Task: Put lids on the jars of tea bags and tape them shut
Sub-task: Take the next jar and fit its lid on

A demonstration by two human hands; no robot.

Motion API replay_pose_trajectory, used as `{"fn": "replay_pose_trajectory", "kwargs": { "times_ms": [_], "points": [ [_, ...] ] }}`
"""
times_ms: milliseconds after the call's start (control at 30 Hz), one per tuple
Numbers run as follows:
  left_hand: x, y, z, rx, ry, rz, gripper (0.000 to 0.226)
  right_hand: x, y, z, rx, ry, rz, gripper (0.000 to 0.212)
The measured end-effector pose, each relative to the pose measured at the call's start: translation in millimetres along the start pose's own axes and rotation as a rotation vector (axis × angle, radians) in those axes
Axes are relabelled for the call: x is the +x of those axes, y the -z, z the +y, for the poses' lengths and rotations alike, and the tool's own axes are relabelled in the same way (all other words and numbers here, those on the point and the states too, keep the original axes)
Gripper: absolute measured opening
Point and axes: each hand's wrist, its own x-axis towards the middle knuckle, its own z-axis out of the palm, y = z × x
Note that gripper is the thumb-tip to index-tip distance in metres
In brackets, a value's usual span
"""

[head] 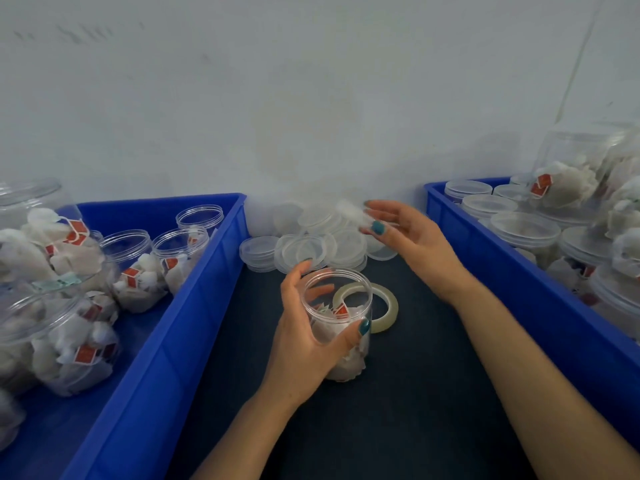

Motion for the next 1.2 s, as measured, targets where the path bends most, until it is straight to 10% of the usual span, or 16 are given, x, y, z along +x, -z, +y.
{"fn": "replay_pose_trajectory", "kwargs": {
  "times_ms": [333, 667, 967, 1200],
  "points": [
    [0, -1, -5, -0.035, 0.013, 0.053, 0.109, -21, -14, -62, -0.76, 0.073, -0.537, 0.072],
    [-2, 0, 0, -0.065, 0.08, 0.007, 0.11, -24, -23, -55, -0.749, -0.159, -0.717, 0.075],
    [2, -4, -1, 0.049, 0.174, -0.095, 0.121, -29, -68, -37, -0.96, 0.089, -0.304, 0.061],
    [0, 4, -9, 0.013, 0.439, -0.172, 0.082, -22, -58, -23, -0.683, 0.058, -0.24, 0.042]
  ]
}}
